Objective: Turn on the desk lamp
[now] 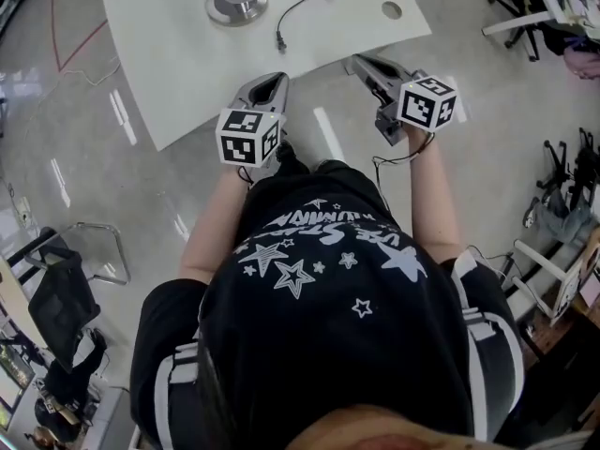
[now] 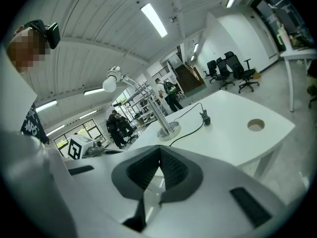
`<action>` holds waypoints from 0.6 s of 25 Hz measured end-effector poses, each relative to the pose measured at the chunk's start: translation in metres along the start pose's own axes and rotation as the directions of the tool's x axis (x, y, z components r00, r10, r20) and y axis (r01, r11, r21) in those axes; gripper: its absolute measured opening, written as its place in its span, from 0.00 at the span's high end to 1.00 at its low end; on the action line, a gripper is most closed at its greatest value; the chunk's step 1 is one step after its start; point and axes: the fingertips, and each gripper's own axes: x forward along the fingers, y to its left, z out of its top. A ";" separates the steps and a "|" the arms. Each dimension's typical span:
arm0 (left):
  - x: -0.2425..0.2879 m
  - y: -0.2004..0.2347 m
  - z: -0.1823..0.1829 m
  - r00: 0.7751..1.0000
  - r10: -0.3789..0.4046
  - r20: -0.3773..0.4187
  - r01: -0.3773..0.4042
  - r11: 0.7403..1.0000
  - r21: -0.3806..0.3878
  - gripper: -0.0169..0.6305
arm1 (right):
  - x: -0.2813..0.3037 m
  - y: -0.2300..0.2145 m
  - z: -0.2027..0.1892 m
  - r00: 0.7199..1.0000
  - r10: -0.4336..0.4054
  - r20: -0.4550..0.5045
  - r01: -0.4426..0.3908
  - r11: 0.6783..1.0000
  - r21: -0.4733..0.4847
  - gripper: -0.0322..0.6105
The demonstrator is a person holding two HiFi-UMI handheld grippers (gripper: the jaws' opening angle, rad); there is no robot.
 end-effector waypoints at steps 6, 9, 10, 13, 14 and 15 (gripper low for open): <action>-0.007 -0.031 -0.006 1.000 0.013 -0.002 -0.013 1.000 0.017 0.95 | -0.035 0.005 -0.013 1.000 -0.011 0.017 0.012 0.999 -0.041 0.94; -0.017 -0.054 -0.010 1.000 0.025 0.001 -0.025 0.999 0.025 0.95 | -0.059 0.009 -0.026 1.000 -0.007 0.024 0.008 1.000 -0.029 0.94; -0.022 -0.062 -0.012 1.000 0.030 0.004 -0.030 0.999 0.028 0.95 | -0.067 0.011 -0.032 1.000 -0.003 0.025 0.003 1.000 -0.025 0.94; -0.033 -0.084 -0.016 0.999 0.048 0.017 -0.049 0.998 0.033 0.95 | -0.092 0.014 -0.045 1.000 0.006 0.026 -0.005 1.000 -0.025 0.94; -0.035 -0.091 -0.017 0.998 0.057 0.024 -0.058 0.998 0.033 0.95 | -0.100 0.014 -0.047 1.000 0.009 0.026 -0.008 1.000 -0.030 0.94; -0.036 -0.098 -0.017 0.997 0.066 0.033 -0.067 0.997 0.032 0.95 | -0.108 0.014 -0.048 1.000 0.013 0.027 -0.012 0.999 -0.037 0.94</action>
